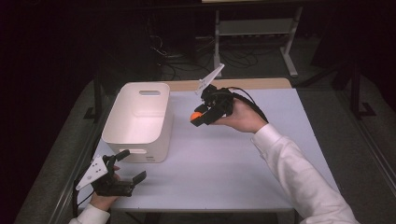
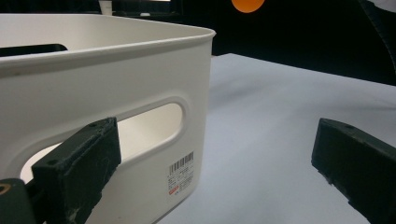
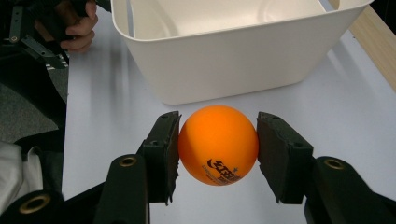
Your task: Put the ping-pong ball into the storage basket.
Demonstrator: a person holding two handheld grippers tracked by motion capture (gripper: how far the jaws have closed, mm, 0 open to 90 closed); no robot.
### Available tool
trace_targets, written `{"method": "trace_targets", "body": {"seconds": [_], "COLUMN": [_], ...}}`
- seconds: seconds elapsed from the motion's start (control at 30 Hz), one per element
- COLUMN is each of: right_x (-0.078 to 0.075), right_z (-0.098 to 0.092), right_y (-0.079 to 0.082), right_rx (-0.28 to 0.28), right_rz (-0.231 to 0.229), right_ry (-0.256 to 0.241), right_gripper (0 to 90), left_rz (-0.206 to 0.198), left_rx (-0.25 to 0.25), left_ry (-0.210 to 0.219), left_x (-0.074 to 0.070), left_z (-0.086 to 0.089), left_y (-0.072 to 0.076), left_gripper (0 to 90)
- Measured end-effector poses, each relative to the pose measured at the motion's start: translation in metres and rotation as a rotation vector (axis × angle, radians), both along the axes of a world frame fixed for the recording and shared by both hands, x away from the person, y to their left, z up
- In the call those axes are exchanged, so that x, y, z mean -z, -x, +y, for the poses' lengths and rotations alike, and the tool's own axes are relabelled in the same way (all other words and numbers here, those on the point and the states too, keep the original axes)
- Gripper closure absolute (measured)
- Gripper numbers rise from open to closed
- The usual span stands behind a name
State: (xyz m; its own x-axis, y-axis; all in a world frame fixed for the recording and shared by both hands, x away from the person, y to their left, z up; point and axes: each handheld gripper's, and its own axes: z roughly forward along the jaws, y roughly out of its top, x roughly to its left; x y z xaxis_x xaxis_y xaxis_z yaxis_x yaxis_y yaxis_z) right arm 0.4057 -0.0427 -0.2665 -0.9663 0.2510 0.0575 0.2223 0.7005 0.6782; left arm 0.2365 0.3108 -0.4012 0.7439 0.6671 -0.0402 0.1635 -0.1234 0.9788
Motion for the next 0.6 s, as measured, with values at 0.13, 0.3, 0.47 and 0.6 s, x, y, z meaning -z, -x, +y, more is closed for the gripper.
{"method": "trace_targets", "body": {"seconds": [0.13, 0.3, 0.47, 0.6], "right_x": [-0.003, -0.008, -0.009, -0.012], "right_z": [0.004, 0.015, 0.021, 0.028], "right_y": [-0.001, -0.002, -0.004, -0.007], "right_rx": [-0.01, -0.031, -0.039, -0.042], "right_rz": [-0.007, -0.004, -0.005, -0.001], "right_ry": [-0.004, -0.021, -0.021, -0.03], "right_gripper": [49.2, 49.3, 49.3, 49.3], "left_rz": [0.004, -0.003, -0.004, -0.003], "left_rx": [0.001, 0.005, 0.006, 0.006], "left_ry": [-0.024, -0.017, -0.018, -0.015], "left_x": [-0.001, 0.0, 0.0, 0.0], "left_z": [0.001, 0.001, 0.001, 0.001], "left_y": [0.0, 0.0, 0.0, 0.0], "left_gripper": [0.9, 0.9, 0.9, 0.9]}}
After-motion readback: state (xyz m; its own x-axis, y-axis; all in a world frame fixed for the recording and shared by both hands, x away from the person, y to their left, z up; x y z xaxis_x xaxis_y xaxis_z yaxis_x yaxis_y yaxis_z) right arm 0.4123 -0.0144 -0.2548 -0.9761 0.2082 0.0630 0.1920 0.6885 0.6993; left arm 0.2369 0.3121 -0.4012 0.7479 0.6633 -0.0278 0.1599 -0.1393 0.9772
